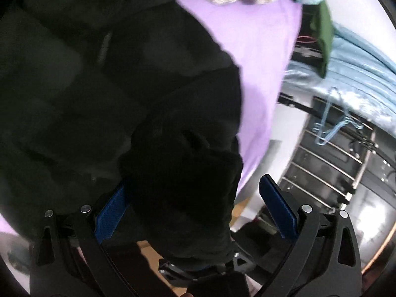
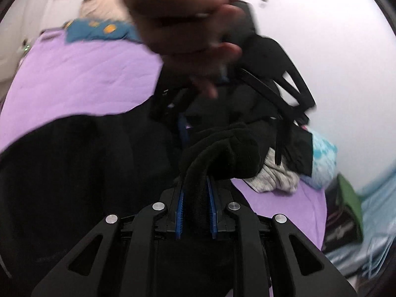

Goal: Fold large clothes

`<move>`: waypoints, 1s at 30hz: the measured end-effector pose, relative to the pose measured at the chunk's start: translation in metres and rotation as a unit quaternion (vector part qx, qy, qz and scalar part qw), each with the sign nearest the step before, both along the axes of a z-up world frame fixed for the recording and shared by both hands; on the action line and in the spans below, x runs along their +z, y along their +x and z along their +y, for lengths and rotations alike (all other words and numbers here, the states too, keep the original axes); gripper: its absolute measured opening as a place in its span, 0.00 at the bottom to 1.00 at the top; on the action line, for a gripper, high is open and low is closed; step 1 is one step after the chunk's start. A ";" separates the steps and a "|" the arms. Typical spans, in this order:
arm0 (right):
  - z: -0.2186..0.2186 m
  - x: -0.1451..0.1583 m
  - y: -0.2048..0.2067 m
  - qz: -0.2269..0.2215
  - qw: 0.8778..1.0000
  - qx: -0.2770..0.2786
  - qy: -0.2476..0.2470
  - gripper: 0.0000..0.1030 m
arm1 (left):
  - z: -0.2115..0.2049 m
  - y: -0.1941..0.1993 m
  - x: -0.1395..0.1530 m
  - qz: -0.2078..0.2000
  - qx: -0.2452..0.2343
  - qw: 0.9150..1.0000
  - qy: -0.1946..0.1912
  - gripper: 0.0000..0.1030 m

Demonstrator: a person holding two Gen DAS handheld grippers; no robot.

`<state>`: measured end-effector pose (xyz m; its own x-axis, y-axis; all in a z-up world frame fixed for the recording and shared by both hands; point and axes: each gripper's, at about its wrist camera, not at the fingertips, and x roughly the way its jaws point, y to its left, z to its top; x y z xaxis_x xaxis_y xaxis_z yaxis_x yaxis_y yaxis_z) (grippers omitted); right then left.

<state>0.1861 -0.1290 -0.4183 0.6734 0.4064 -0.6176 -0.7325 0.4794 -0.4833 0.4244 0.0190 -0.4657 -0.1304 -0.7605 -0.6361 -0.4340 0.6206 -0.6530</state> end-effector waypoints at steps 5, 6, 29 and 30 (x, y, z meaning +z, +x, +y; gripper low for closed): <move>0.000 -0.007 0.001 -0.018 0.999 0.011 -0.026 0.15 | 0.015 -0.008 -0.025 0.001 -0.001 1.000 -0.015 0.49; 0.003 -0.008 0.003 -0.020 0.999 0.013 -0.034 0.15 | 0.021 -0.010 -0.029 0.000 0.010 1.000 -0.015 0.46; -0.023 -0.048 0.041 0.078 0.993 -0.093 -0.006 0.80 | 0.167 -0.060 -0.023 -0.227 -0.006 0.965 0.129 0.18; -0.027 -0.049 0.047 0.084 0.991 -0.100 -0.006 0.80 | 0.169 -0.062 -0.031 -0.235 -0.008 0.964 0.126 0.21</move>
<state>0.2331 -0.1559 -0.4668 0.6263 0.2676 -0.7322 -0.6945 0.6183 -0.3681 0.3628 0.1884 -0.4967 0.2063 -0.5749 -0.7918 -0.1161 0.7891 -0.6032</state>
